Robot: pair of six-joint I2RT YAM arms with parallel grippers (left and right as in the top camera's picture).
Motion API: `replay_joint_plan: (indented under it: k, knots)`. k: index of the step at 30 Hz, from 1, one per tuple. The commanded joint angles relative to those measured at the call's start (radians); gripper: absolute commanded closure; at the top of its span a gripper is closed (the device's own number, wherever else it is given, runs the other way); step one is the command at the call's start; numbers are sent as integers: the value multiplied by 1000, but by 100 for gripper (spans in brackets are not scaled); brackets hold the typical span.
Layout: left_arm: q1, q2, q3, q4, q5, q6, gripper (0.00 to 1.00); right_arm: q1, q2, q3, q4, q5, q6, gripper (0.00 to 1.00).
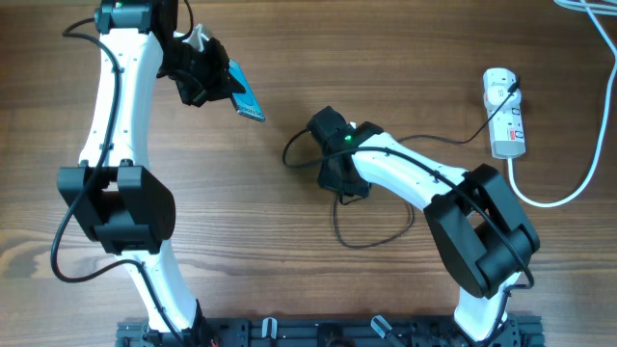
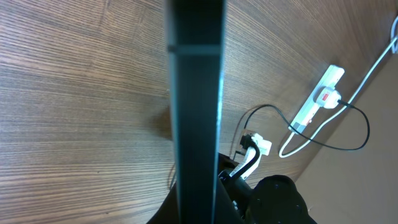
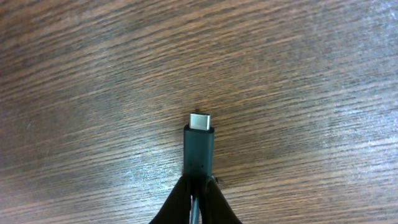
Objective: Plug charger to phone and switch on socket
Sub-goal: 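Grasp the black USB-C cable end with the right gripper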
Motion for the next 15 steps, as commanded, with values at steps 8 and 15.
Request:
replay_joint_plan:
  k: [8, 15]
  knots:
    - [-30, -20, 14, 21, 20, 17, 96, 2, -108, 42, -63, -95, -164, 96]
    - [-82, -20, 14, 85, 210, 145, 96, 2, -379, 42, -103, -310, -341, 96]
